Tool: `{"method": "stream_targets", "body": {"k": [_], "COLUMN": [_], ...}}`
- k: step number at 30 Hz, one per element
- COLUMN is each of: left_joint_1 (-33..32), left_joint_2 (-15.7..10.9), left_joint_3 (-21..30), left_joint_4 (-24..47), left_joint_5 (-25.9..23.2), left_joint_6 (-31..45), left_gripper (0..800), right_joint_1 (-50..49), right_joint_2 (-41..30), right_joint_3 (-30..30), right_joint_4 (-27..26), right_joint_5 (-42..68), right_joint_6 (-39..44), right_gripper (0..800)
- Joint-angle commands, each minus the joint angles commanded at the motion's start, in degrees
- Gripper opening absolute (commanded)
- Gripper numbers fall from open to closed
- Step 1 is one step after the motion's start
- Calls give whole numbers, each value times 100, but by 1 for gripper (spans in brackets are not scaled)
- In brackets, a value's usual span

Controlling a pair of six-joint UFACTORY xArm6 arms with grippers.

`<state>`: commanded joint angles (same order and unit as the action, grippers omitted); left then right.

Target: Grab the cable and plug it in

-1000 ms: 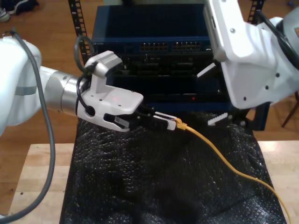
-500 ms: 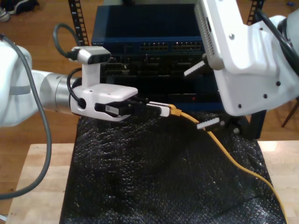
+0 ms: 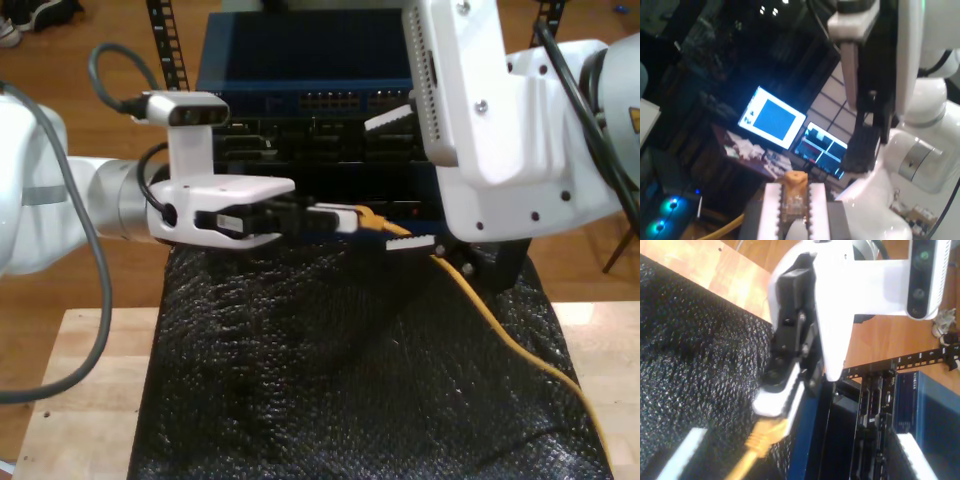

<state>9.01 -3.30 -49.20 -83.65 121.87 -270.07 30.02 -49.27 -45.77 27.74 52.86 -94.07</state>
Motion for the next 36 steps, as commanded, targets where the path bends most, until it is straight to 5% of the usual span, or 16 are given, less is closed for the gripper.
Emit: {"method": "stream_targets", "body": {"k": [19,36], "left_joint_1": [79,53], "left_joint_2": [308,325], "left_joint_3": [-79,-62], "left_joint_4": [-527,-527], "left_joint_5": [914,1125], "left_joint_6": [-176,-176], "left_gripper": [5,8], "right_joint_1": [413,492], "right_joint_2": [-255,-316], "right_joint_3": [563,624], "right_joint_4": [9,9], "right_joint_5": [-1064,-1284], "right_joint_6": [-18,26], "right_gripper": [771,517]}}
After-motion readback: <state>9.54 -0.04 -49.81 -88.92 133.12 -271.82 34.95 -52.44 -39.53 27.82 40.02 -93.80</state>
